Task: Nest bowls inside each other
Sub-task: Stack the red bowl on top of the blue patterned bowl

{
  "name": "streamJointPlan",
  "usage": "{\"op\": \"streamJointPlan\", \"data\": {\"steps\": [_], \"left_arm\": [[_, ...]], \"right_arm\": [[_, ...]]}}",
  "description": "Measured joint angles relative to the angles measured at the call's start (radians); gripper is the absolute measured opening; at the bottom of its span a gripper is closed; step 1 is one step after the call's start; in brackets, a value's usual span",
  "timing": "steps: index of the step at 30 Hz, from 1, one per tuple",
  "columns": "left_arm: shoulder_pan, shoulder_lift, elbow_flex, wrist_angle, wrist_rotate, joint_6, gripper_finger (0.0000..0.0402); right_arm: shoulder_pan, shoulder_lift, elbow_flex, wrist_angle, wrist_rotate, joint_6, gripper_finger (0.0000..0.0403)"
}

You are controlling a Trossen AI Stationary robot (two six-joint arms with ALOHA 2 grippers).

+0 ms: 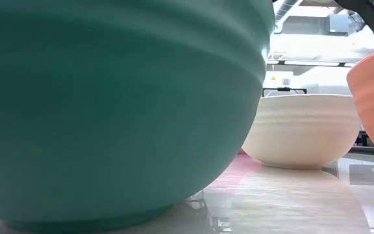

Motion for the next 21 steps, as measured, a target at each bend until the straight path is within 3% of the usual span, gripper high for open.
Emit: {"op": "streamJointPlan", "data": {"steps": [10, 21], "left_arm": [[-0.001, 0.0, 0.0, 0.002, 0.008, 0.015, 0.0236], [-0.001, 0.0, 0.0, 0.003, 0.027, 0.055, 0.0236]], "right_arm": [[0.059, -0.034, -0.013, 0.02, -0.085, -0.196, 0.014], [0.06, -0.04, -0.193, 0.174, -0.11, -0.163, 0.0092]]}}
